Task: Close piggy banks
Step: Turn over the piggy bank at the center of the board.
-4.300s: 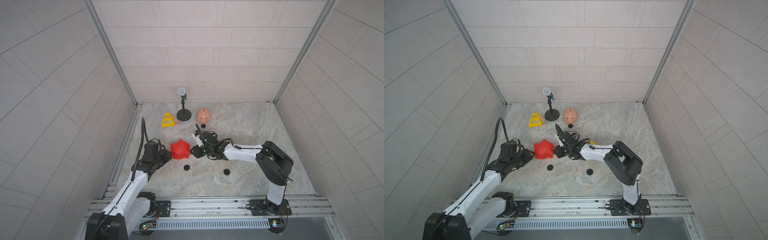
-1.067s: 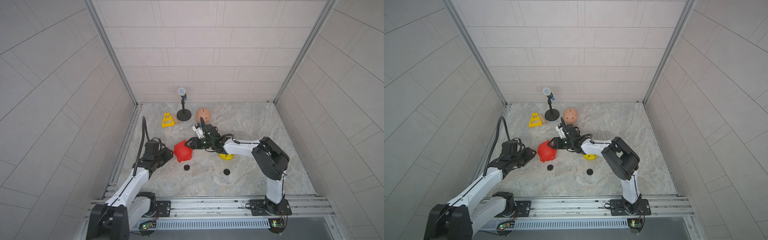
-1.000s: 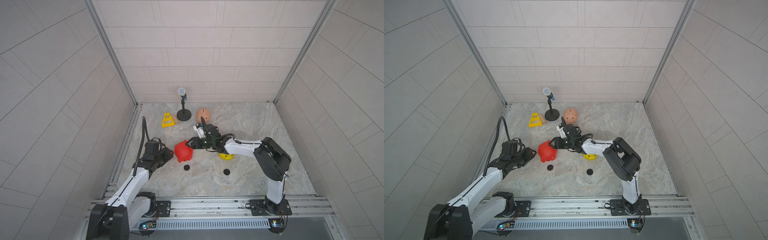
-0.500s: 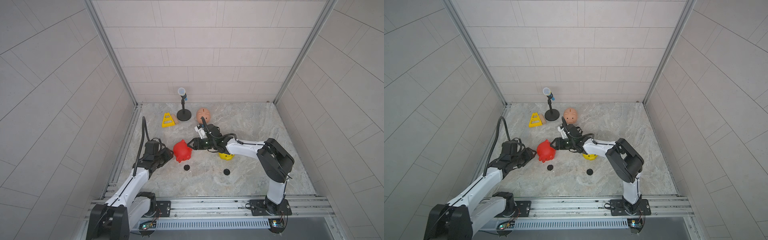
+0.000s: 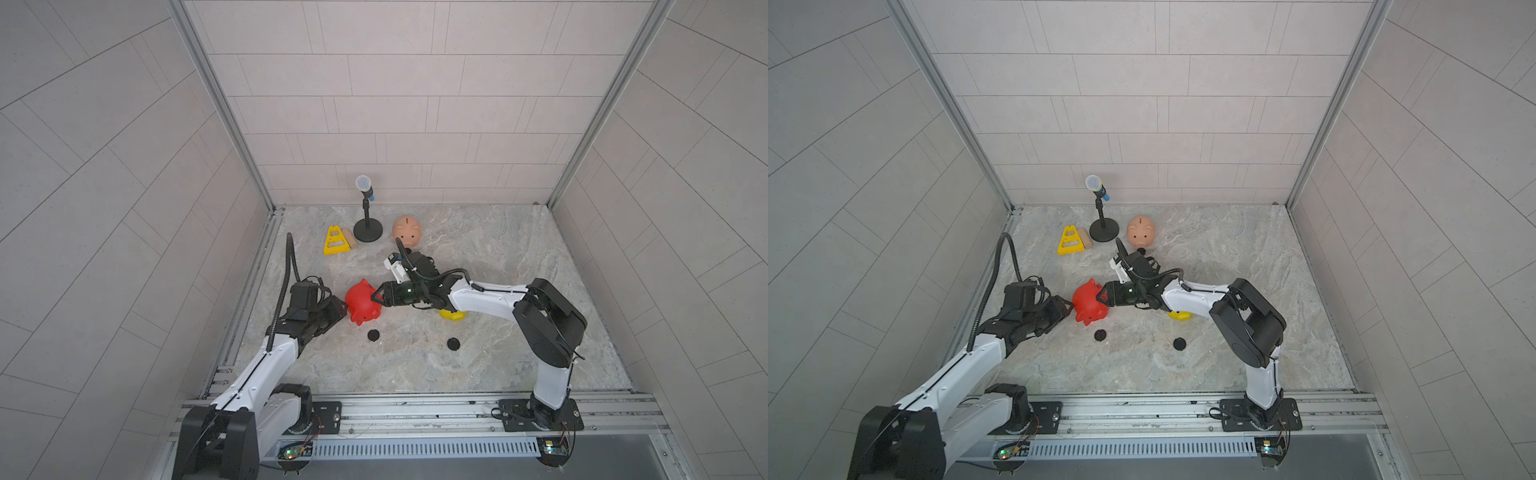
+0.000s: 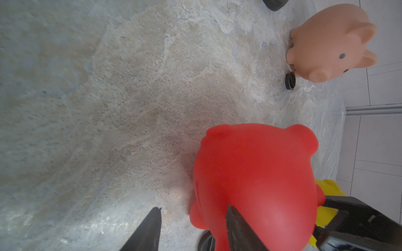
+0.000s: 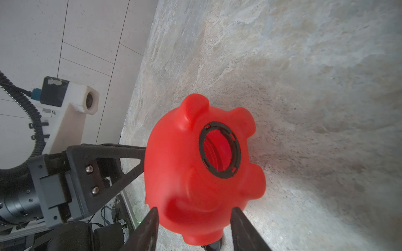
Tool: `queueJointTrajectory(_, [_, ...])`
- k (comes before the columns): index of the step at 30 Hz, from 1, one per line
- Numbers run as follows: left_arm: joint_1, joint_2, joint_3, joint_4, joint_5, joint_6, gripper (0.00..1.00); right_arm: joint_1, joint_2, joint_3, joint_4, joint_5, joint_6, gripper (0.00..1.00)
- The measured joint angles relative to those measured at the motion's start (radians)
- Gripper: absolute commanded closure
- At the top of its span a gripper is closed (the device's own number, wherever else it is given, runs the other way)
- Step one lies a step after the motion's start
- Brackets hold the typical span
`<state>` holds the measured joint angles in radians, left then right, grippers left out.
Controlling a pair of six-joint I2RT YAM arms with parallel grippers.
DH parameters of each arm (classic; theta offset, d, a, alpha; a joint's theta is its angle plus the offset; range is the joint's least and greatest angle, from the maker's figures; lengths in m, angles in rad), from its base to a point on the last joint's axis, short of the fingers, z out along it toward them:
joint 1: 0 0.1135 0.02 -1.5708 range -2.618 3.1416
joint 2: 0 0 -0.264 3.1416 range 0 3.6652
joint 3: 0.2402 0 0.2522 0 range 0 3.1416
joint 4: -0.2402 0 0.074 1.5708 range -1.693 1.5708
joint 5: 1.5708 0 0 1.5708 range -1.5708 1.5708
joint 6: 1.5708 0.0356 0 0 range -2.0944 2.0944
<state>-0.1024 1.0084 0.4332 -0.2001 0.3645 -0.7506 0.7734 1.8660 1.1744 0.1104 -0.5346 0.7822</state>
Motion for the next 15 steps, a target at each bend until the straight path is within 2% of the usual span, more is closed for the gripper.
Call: queueJointTrajectory(15, [0.0, 0.019, 0.0, 0.005, 0.01, 0.0, 0.47, -0.001, 0.003, 0.019, -0.007, -0.008, -0.008, 0.46])
